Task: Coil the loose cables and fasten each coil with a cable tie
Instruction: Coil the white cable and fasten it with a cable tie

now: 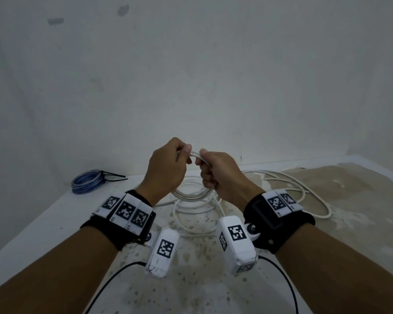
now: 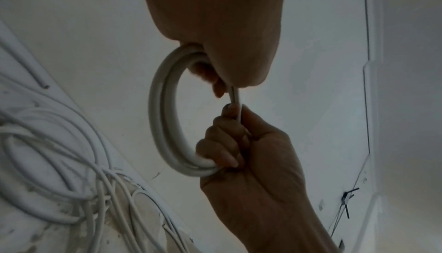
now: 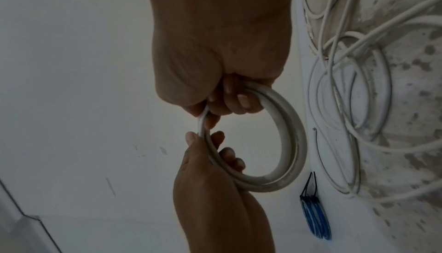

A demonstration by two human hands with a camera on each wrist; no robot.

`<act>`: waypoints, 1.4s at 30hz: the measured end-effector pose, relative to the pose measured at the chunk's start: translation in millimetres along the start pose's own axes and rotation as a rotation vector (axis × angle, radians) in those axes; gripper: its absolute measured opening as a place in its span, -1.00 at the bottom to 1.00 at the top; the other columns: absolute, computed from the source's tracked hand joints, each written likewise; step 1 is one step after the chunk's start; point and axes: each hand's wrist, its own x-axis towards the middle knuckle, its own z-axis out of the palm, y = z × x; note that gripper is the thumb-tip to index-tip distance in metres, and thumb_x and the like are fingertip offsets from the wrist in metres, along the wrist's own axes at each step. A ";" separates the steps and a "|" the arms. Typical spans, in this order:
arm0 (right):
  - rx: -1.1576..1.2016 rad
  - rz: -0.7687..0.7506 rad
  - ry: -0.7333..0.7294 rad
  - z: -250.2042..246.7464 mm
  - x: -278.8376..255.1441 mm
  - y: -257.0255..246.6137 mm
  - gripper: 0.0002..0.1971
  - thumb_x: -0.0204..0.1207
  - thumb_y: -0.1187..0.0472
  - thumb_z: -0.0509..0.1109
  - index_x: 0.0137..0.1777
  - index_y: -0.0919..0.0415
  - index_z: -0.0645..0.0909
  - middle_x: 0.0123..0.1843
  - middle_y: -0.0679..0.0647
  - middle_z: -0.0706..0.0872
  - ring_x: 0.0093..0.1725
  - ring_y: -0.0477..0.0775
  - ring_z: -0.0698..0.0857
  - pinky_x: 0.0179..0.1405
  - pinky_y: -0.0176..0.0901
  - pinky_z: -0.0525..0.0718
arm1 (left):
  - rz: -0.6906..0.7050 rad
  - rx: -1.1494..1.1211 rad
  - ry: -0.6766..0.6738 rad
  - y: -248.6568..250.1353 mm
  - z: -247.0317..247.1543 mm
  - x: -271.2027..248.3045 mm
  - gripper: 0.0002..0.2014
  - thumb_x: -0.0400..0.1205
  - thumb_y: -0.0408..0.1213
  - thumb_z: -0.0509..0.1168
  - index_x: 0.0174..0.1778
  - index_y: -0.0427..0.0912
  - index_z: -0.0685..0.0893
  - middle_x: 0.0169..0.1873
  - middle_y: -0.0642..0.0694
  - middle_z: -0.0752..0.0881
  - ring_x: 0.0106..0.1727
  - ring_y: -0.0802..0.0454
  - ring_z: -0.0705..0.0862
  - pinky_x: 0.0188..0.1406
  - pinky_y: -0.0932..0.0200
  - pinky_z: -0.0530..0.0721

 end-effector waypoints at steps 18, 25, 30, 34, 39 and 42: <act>-0.150 -0.032 -0.059 -51.4 -9.8 17.8 -0.65 0.77 0.12 0.20 -0.20 0.30 0.60 -0.60 -0.08 0.32 -0.61 -0.07 0.30 -0.51 -0.17 0.39 | -0.068 -0.108 -0.346 21.9 11.5 4.1 -0.89 0.67 -0.22 0.38 -0.13 -0.15 0.70 -0.35 -0.03 0.82 -0.51 0.09 0.63 -0.50 0.21 0.61; -0.134 -0.013 -0.033 -80.5 -31.5 17.5 -0.65 0.77 0.14 0.20 -0.20 0.31 0.59 -0.63 -0.12 0.31 -0.65 -0.11 0.28 -0.49 -0.16 0.36 | -0.044 -0.127 -0.469 39.6 33.7 0.9 -0.88 0.67 -0.27 0.37 -0.16 -0.20 0.66 -0.41 -0.07 0.79 -0.51 -0.01 0.55 -0.56 0.16 0.52; -0.156 0.017 0.035 -105.8 -53.3 7.2 -0.64 0.76 0.11 0.22 -0.16 0.35 0.64 -0.62 -0.07 0.29 -0.64 -0.08 0.26 -0.49 -0.16 0.37 | -0.069 -0.267 -0.427 56.8 63.2 -9.9 -0.88 0.66 -0.30 0.38 -0.18 -0.23 0.68 -0.41 -0.13 0.79 -0.51 0.04 0.52 -0.55 0.15 0.48; -0.199 0.056 0.083 -136.6 -75.8 1.3 -0.61 0.75 0.06 0.22 -0.02 0.40 0.70 -0.50 0.03 0.34 -0.57 -0.02 0.35 -0.46 -0.17 0.51 | -0.106 -0.367 -0.407 76.4 93.7 -22.5 -0.87 0.66 -0.31 0.39 -0.19 -0.26 0.67 -0.38 -0.19 0.80 -0.54 0.06 0.53 -0.48 0.18 0.44; -0.414 0.119 0.318 -184.3 -106.2 -8.9 -0.49 0.71 -0.13 0.20 -0.11 0.30 0.75 -0.34 0.15 0.77 -0.39 0.14 0.74 -0.34 -0.08 0.76 | -0.141 -0.422 -0.413 98.9 131.3 -36.6 -0.86 0.65 -0.29 0.40 -0.19 -0.25 0.68 -0.40 -0.15 0.81 -0.59 0.21 0.57 -0.42 0.16 0.47; -1.041 0.160 0.579 -231.3 -128.3 -16.4 -0.63 0.61 0.03 0.33 -0.28 0.31 0.69 -0.39 0.13 0.74 -0.34 0.17 0.77 -0.21 0.03 0.82 | -0.146 -0.452 -0.429 114.0 145.5 -44.9 -0.86 0.64 -0.30 0.40 -0.21 -0.24 0.69 -0.39 -0.17 0.81 -0.61 0.25 0.56 -0.44 0.19 0.44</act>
